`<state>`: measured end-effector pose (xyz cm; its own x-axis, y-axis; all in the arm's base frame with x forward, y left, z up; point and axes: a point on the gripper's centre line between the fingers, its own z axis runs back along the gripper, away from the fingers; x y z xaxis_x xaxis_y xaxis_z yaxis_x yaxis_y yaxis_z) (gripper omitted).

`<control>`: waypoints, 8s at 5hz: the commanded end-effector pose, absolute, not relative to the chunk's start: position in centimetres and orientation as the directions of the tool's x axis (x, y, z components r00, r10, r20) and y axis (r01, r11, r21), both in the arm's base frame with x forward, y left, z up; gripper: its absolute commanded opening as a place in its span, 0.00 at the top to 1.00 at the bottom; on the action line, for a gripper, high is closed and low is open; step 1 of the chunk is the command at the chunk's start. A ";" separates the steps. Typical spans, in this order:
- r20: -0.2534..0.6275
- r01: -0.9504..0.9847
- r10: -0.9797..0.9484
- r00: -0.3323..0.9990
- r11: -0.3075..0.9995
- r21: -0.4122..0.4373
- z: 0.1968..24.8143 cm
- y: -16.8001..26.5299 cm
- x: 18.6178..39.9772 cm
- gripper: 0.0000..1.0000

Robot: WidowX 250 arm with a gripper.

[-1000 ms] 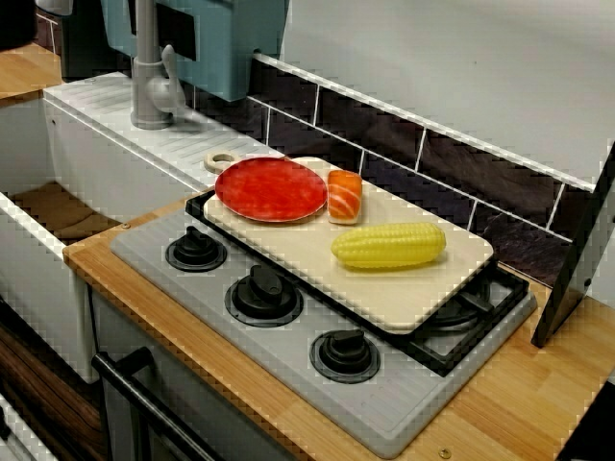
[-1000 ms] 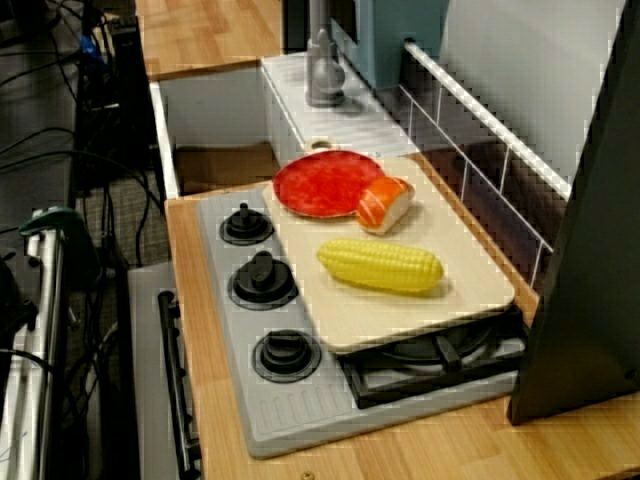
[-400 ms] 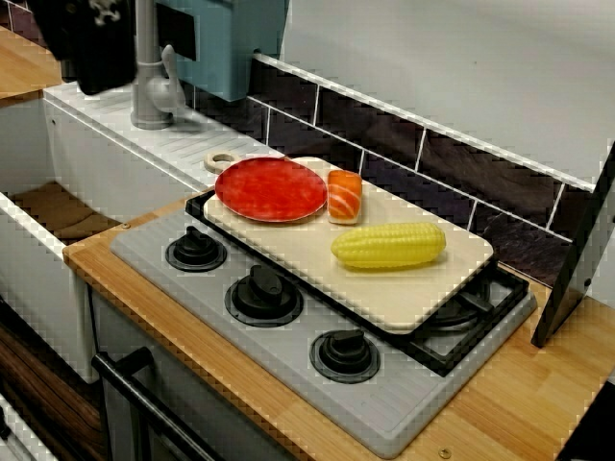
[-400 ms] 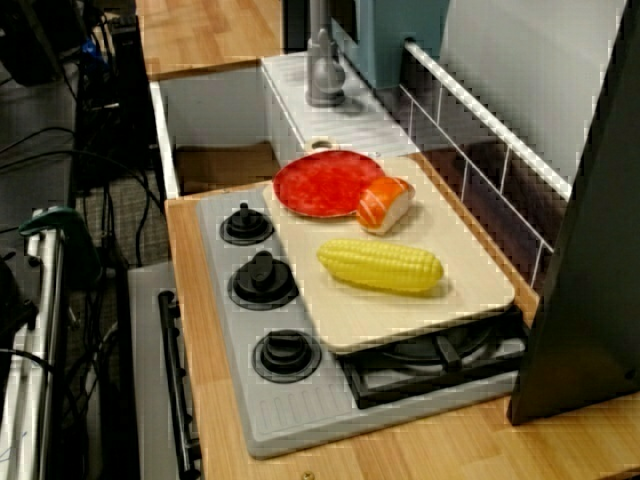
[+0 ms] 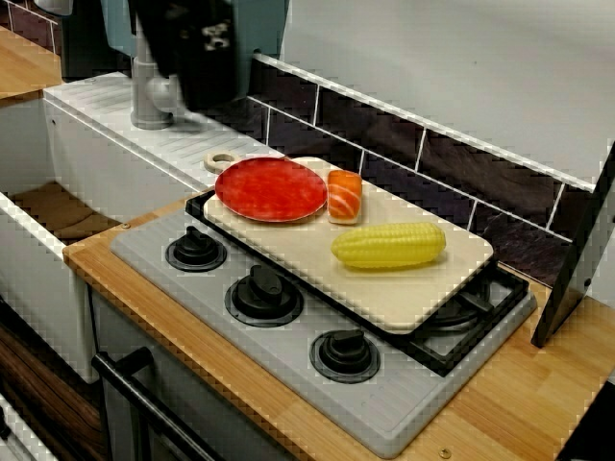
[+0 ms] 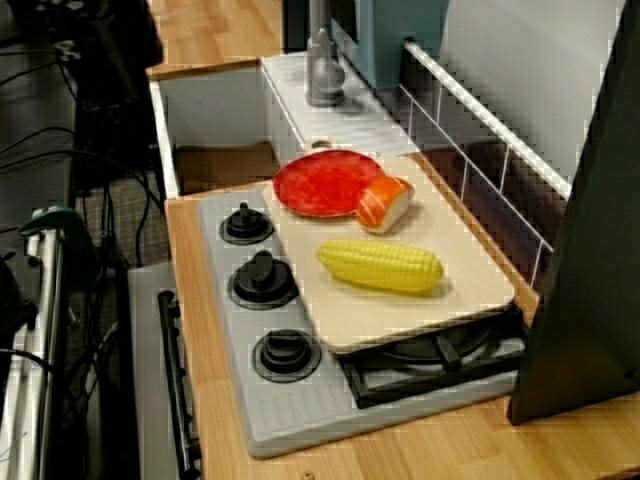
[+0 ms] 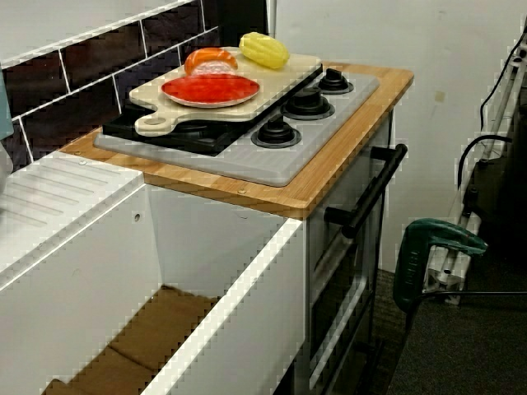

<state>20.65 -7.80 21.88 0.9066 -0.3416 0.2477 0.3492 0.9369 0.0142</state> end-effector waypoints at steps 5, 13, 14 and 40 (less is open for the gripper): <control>0.247 0.285 -0.286 0.926 0.958 0.040 23.4 -8.1 26.6 0.00; 0.256 0.477 -0.497 0.829 0.868 0.140 16.8 -13.2 32.9 0.00; 0.289 0.476 -0.499 0.817 0.866 0.151 14.1 -14.2 33.7 0.00; 0.269 0.120 -0.157 0.950 0.982 0.149 10.1 -0.2 35.2 0.11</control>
<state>35.38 -0.26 9.43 0.9566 -0.1574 0.2451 0.1245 0.9816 0.1446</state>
